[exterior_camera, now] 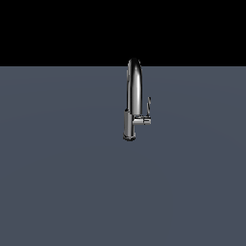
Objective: Turn on the faucet by rotating a designated handle.
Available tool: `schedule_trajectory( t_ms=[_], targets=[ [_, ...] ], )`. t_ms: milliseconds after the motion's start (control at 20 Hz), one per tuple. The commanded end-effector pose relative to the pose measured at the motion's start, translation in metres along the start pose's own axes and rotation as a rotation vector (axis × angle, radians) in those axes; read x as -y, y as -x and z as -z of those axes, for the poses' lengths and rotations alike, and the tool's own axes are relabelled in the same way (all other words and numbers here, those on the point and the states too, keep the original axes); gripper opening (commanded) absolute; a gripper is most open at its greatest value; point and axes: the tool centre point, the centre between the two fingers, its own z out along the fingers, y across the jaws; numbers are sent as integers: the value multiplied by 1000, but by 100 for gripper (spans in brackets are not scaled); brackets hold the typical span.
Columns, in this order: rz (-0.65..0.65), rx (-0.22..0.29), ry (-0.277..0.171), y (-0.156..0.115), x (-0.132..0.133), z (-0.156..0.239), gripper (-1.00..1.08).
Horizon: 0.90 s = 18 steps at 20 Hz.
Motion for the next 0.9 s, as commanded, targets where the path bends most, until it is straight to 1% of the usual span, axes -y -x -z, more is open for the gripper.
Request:
schedule_trajectory(
  t_ms=[0, 850],
  targets=[
    [-26, 26, -25, -12, 0, 0, -100],
    [-249, 247, -249, -111, -9, -14, -100]
  ],
)
